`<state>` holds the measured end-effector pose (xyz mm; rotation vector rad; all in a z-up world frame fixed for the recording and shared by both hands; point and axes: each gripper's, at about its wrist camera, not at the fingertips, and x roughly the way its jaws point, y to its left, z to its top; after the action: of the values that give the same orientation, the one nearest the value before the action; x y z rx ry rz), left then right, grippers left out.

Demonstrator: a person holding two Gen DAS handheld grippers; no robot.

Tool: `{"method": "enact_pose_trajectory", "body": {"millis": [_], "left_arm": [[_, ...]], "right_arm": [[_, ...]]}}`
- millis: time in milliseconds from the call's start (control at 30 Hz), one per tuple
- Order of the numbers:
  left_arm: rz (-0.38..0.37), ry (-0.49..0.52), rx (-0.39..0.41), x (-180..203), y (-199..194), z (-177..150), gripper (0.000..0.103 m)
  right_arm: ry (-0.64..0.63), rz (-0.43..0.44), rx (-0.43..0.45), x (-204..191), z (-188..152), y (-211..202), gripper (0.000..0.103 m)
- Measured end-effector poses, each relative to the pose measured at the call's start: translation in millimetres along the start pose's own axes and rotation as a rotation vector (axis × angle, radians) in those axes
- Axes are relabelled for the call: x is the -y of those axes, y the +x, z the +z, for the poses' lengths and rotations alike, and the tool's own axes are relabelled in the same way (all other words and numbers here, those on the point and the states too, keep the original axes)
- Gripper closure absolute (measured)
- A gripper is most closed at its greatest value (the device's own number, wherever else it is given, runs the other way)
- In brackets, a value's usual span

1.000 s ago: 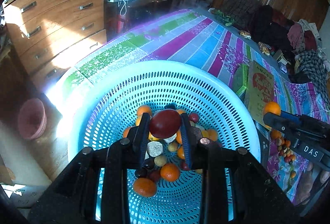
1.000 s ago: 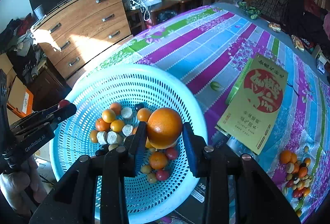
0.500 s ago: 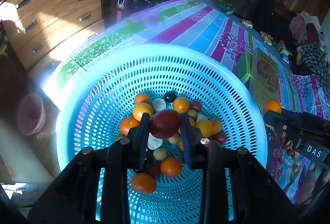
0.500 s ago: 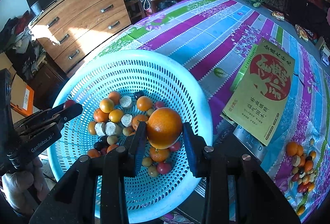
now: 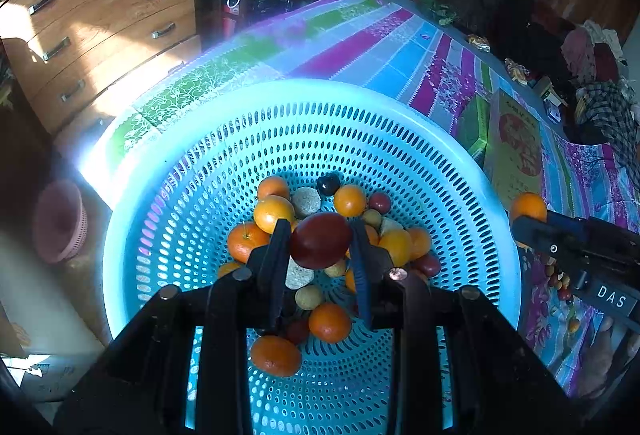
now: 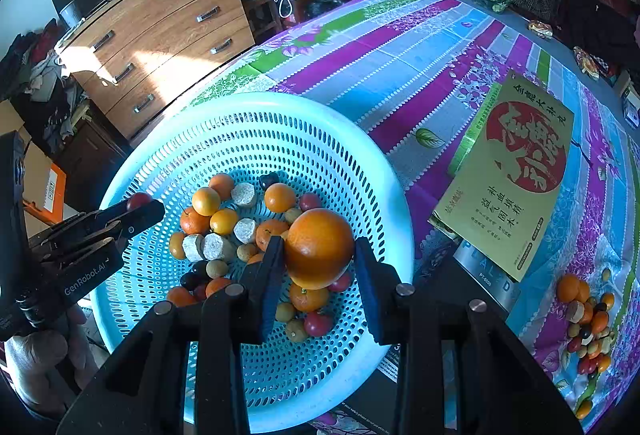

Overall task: Organize fruits
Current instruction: 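Lower both tools into the colander and open them to drop the fruits, then move both open tools back over the fruit pile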

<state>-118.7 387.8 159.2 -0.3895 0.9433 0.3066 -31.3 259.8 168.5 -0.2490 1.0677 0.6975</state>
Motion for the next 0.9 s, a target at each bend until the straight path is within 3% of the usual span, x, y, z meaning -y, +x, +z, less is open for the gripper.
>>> {"method": "enact_pose_trajectory", "body": {"millis": [67, 200, 333, 400, 600, 900], "left_arm": [[0.004, -0.004, -0.006, -2, 2, 0, 0.072], [0.005, -0.005, -0.006, -3, 4, -2, 0.057], [0.002, -0.007, -0.013, -2, 6, -3, 0.050], [-0.002, -0.012, -0.018, -3, 8, -3, 0.039], [0.003, -0.019, -0.012, -5, 7, -3, 0.036], [-0.003, -0.018, 0.007, -2, -2, -3, 0.033]], "right_arm": [[0.002, 0.002, -0.001, 1, -1, 1, 0.064], [0.003, 0.003, -0.008, 2, -2, 5, 0.064], [0.008, 0.003, -0.016, 3, -3, 8, 0.064], [0.013, 0.002, -0.018, 5, -3, 9, 0.062], [0.014, 0.000, 0.008, 6, -1, 3, 0.041], [-0.012, -0.034, 0.053, 2, -5, -12, 0.039]]}}
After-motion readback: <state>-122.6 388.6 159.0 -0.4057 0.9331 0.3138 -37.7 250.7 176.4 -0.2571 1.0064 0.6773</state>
